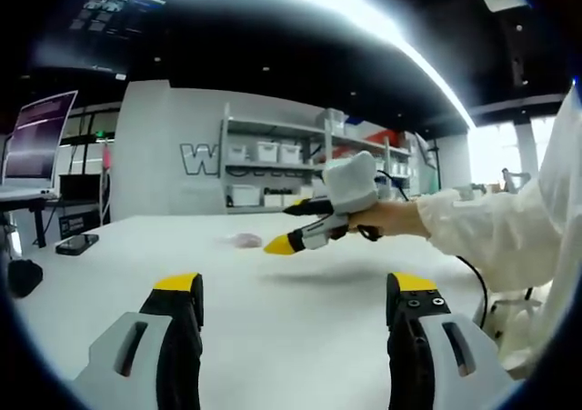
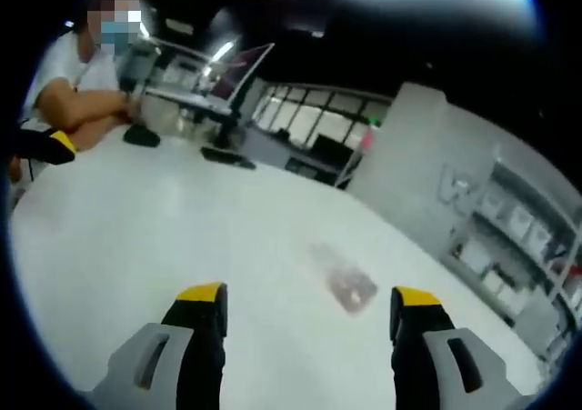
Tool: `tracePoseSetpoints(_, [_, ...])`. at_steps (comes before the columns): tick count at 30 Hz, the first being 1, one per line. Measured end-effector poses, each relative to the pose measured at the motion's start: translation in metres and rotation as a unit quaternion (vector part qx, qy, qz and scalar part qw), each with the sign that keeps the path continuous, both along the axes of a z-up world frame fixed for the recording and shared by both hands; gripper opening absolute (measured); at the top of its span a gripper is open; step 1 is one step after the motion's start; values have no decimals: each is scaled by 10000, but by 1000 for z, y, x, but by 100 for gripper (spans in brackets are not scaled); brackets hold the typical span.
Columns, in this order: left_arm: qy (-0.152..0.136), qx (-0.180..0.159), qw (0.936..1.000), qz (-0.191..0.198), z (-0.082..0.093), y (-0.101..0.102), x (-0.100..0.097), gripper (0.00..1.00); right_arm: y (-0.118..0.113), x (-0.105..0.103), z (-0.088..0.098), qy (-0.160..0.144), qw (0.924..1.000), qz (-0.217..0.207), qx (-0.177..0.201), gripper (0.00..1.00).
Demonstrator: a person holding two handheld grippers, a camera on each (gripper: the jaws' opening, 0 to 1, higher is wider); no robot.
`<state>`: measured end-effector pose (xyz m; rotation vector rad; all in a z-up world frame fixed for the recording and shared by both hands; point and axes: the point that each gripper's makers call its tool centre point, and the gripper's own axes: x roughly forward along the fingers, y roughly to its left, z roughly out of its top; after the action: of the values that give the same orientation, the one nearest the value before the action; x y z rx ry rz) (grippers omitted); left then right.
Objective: Open the resealable bag by pulling the two sides of the seal apart until the entire bag opening is separated and visibly accessible.
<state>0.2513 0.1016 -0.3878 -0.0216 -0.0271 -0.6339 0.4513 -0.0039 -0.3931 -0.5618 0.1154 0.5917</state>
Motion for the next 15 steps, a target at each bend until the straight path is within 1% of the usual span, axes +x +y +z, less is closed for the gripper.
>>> tracePoseSetpoints(2, [16, -8, 10000, -4, -2, 0, 0, 81, 2, 1, -1, -18, 10000, 12, -51, 73])
tracePoseSetpoints(6, [81, 27, 10000, 8, -6, 2, 0, 81, 7, 7, -4, -41, 9996, 49, -268, 73])
tracePoseSetpoints(11, [51, -32, 10000, 53, -3, 7, -1, 80, 14, 9, -1, -146, 9988, 72, -460, 73])
tracePoseSetpoints(13, [63, -29, 10000, 69, -3, 8, -1, 80, 16, 9, -3, -214, 9975, 114, -670, 73])
tracePoseSetpoints(15, [69, -23, 9999, 71, -3, 8, -1, 80, 17, 9, -3, -271, 9964, 140, -785, 73])
